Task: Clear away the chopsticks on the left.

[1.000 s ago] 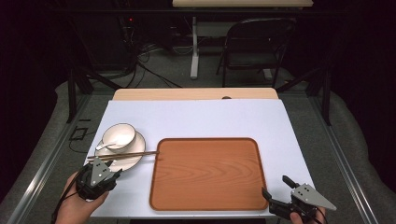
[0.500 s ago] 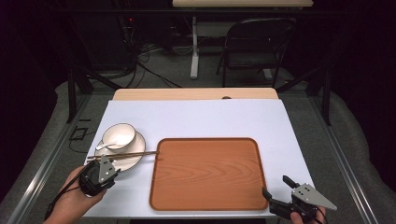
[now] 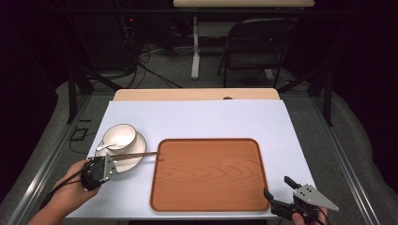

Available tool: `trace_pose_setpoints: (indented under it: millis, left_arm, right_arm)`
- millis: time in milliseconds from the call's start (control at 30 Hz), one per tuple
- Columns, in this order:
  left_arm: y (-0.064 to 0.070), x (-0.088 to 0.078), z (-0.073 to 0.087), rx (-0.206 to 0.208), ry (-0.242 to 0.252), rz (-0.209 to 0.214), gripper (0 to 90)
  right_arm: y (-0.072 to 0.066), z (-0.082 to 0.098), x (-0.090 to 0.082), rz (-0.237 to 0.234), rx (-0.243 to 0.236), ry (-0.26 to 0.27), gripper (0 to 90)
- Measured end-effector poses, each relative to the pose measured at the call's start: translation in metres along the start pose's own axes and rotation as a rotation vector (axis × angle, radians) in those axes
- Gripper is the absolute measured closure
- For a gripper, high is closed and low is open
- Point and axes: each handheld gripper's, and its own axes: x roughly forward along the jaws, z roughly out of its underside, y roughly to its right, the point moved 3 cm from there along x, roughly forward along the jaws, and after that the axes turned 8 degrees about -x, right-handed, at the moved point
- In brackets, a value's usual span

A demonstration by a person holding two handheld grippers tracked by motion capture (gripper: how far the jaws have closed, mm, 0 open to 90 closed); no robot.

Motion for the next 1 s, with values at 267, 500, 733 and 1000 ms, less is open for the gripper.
trace_pose_setpoints:
  millis: [267,500,733,1000]
  left_arm:
    - [-0.005,0.015,0.001,0.028,-0.002,-0.004,71.3]
    - [-0.005,0.023,-0.002,0.028,-0.004,0.009,73.4]
    - [-0.005,0.028,-0.005,0.044,-0.01,0.007,73.6]
    - [-0.004,0.035,-0.006,0.063,-0.003,-0.009,73.8]
  right_arm:
    - [0.0,0.0,0.0,-0.002,0.002,0.0,14.3]
    - [0.0,0.0,0.0,-0.003,0.002,0.001,14.3]
    - [0.0,0.0,0.0,-0.004,0.001,0.003,14.3]
    - [0.0,0.0,0.0,-0.005,0.001,0.003,14.3]
